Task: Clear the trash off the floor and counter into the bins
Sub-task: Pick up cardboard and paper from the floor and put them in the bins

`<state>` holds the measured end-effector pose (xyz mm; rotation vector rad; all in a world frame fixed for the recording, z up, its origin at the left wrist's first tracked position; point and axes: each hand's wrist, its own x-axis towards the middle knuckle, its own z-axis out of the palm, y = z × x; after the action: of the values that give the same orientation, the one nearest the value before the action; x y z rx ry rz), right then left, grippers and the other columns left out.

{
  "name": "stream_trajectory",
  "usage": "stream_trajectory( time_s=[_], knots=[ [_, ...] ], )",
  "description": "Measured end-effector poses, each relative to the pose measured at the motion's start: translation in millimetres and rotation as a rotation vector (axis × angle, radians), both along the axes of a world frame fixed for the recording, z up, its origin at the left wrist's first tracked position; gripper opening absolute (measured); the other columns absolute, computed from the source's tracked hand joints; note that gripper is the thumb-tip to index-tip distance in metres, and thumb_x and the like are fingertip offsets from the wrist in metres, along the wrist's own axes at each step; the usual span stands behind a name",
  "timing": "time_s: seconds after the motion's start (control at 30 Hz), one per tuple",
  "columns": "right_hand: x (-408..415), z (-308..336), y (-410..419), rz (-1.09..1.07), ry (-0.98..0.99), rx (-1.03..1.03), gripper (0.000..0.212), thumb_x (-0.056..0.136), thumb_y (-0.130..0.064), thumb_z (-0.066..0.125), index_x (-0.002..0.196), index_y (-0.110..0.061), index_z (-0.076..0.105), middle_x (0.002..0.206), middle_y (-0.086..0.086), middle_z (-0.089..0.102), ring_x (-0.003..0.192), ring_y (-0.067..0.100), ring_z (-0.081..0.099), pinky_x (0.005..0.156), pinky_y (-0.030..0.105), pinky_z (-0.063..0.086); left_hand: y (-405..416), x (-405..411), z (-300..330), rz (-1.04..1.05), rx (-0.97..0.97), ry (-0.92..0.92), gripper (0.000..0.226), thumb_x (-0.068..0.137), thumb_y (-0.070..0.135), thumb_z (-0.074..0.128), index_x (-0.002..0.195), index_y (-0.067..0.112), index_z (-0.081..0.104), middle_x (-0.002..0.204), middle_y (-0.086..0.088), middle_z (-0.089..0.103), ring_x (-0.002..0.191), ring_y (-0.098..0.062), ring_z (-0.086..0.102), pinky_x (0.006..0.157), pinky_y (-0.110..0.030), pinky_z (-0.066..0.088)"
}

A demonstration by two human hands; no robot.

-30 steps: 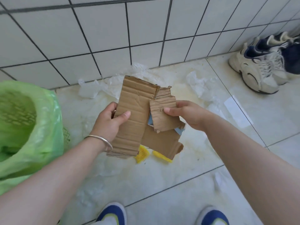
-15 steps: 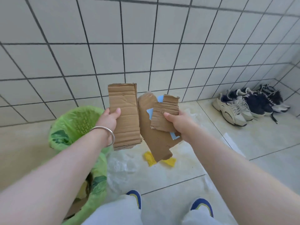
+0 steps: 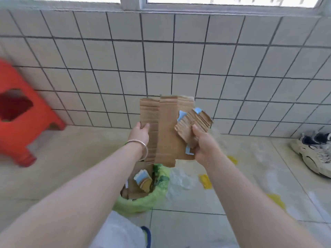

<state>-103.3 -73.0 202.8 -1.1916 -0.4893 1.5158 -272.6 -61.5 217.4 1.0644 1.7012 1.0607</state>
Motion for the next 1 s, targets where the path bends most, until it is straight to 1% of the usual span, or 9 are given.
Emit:
stream_trajectory(
  time_s=[0.13,0.23,0.33,0.43,0.5,0.63,0.83,0.9,1.0],
  knots=[
    [-37,-8,4,0.034,0.027,0.023,0.031,0.095,-0.016,0.051,0.127,-0.013,0.052,0.098,0.002,0.066,0.078,0.016,0.065,0.054,0.027,0.054,-12,-21,-3,0.028,0.026,-0.092,0.03,0.1,0.028,0.037,0.12,0.014,0.055,0.123,-0.005,0.056,0.121,-0.026,0.044,0.092,-0.027,0.033],
    [-64,-21,12,0.057,-0.024,-0.013,0.034,0.094,-0.011,0.053,0.128,-0.011,0.052,0.113,0.005,0.065,0.092,0.019,0.062,0.075,0.032,0.053,-17,-44,-17,0.077,-0.007,-0.193,0.05,0.095,0.047,0.037,0.139,0.023,0.042,0.145,-0.001,0.043,0.133,-0.024,0.04,0.114,-0.038,0.029],
    [-96,-44,17,0.119,-0.177,-0.06,0.023,0.092,-0.013,0.057,0.115,-0.016,0.054,0.124,0.006,0.061,0.101,0.022,0.058,0.092,0.036,0.048,-18,-70,-35,0.009,-0.074,-0.163,0.063,0.086,0.064,0.04,0.137,0.028,0.04,0.138,0.007,0.048,0.124,-0.017,0.047,0.11,-0.042,0.034],
    [-125,-66,15,0.245,-0.379,-0.08,0.029,0.093,-0.017,0.056,0.121,-0.015,0.049,0.12,0.007,0.059,0.099,0.021,0.056,0.086,0.034,0.046,-13,-86,-53,-0.107,-0.146,-0.074,0.038,0.086,0.039,0.061,0.115,0.017,0.053,0.106,0.003,0.066,0.092,-0.013,0.061,0.083,-0.023,0.052],
    [-136,-80,15,0.338,-0.509,-0.087,0.039,0.093,-0.017,0.056,0.13,-0.011,0.044,0.122,0.009,0.057,0.104,0.021,0.055,0.09,0.034,0.046,-8,-88,-67,-0.171,-0.183,0.031,0.02,0.085,0.023,0.066,0.099,0.015,0.054,0.078,0.006,0.06,0.071,-0.009,0.057,0.055,-0.008,0.045],
    [-137,-114,24,0.395,-0.616,-0.156,0.039,0.091,-0.011,0.056,0.128,-0.01,0.043,0.126,0.009,0.057,0.109,0.023,0.055,0.094,0.034,0.046,6,-87,-110,-0.223,-0.284,0.088,0.036,0.08,0.015,0.071,0.114,0.009,0.061,0.095,-0.005,0.064,0.093,-0.024,0.062,0.077,-0.023,0.044],
    [-143,-166,30,0.429,-0.81,-0.307,0.042,0.089,-0.007,0.055,0.129,-0.009,0.042,0.13,0.01,0.056,0.121,0.028,0.052,0.095,0.03,0.041,17,-87,-192,-0.179,-0.441,0.02,0.045,0.073,0.011,0.077,0.115,0.004,0.062,0.113,-0.009,0.067,0.098,-0.023,0.063,0.074,-0.022,0.045],
    [-144,-185,25,0.429,-0.865,-0.361,0.042,0.088,-0.009,0.056,0.128,-0.01,0.042,0.13,0.01,0.056,0.121,0.029,0.052,0.096,0.031,0.041,23,-87,-209,-0.25,-0.506,0.074,0.059,0.073,0.011,0.077,0.126,0.005,0.051,0.116,-0.005,0.062,0.105,-0.023,0.059,0.085,-0.022,0.042],
    [-145,-212,22,0.463,-0.957,-0.419,0.045,0.089,-0.014,0.057,0.13,-0.01,0.04,0.13,0.011,0.057,0.121,0.031,0.052,0.096,0.033,0.043,31,-85,-228,-0.226,-0.649,0.087,0.105,0.066,0.016,0.082,0.145,0.003,0.014,0.131,-0.012,0.055,0.117,-0.024,0.055,0.099,-0.03,0.043]
  ],
)
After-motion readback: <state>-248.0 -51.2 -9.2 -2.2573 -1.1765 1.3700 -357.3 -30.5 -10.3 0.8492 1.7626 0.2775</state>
